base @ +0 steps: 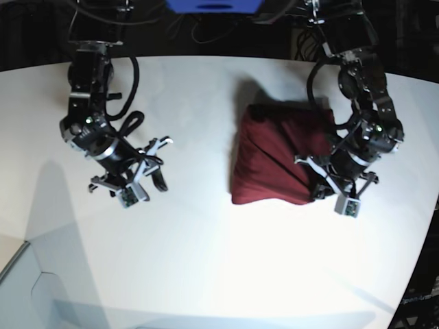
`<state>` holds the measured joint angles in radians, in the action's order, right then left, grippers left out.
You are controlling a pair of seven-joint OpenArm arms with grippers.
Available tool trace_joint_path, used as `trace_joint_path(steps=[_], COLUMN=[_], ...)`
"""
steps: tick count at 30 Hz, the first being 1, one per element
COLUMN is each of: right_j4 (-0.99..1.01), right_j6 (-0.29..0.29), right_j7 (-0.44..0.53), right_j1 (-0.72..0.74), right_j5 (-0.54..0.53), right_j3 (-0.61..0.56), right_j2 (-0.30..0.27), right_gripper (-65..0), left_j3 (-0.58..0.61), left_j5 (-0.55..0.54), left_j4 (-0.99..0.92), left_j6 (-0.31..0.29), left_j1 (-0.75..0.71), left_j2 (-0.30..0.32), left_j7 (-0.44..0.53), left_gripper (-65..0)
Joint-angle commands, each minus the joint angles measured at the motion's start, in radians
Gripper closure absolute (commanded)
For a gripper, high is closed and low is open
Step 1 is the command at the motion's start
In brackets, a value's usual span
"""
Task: Layout the t-shirt on the table in an organized manner, then fold the t-shirt properly
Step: 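Press and square the bundle edge with the left gripper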
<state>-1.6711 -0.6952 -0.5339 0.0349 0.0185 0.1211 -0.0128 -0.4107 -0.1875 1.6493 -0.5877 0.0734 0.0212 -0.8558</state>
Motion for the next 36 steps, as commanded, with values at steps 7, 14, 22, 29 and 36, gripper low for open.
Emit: trace_joint_path(steps=[7, 14, 22, 29, 36], right_j4=[-0.022, -0.022, -0.022, -0.016, -0.016], right_j6=[-0.003, -0.003, -0.003, -0.003, -0.003], right_j7=[0.028, 0.027, 0.025, 0.028, 0.028], right_j1=[0.003, 0.001, 0.0, -0.007, -0.013], right_j5=[-0.021, -0.021, -0.021, -0.022, -0.022], right_j3=[-0.001, -0.001, -0.001, -0.001, -0.001], right_j2=[-0.002, 0.0, 0.0, 0.003, 0.014], right_gripper=[-25.3, -25.3, -25.3, -25.3, -25.3], left_j3=[0.008, 0.0, -0.093, -0.104, -0.024], left_j5=[-0.008, -0.019, -0.019, -0.019, -0.011], left_j4=[-0.077, -0.096, -0.09, -0.102, -0.128], left_j6=[-0.002, -0.002, -0.013, -0.015, -0.015], left_j1=[0.047, 0.058, 0.058, 0.058, 0.053], left_j2=[0.043, 0.062, 0.058, 0.055, 0.064], left_j7=[0.022, 0.014, 0.014, 0.019, 0.014], left_gripper=[-0.6, -27.5, -54.1, -52.5, -51.1])
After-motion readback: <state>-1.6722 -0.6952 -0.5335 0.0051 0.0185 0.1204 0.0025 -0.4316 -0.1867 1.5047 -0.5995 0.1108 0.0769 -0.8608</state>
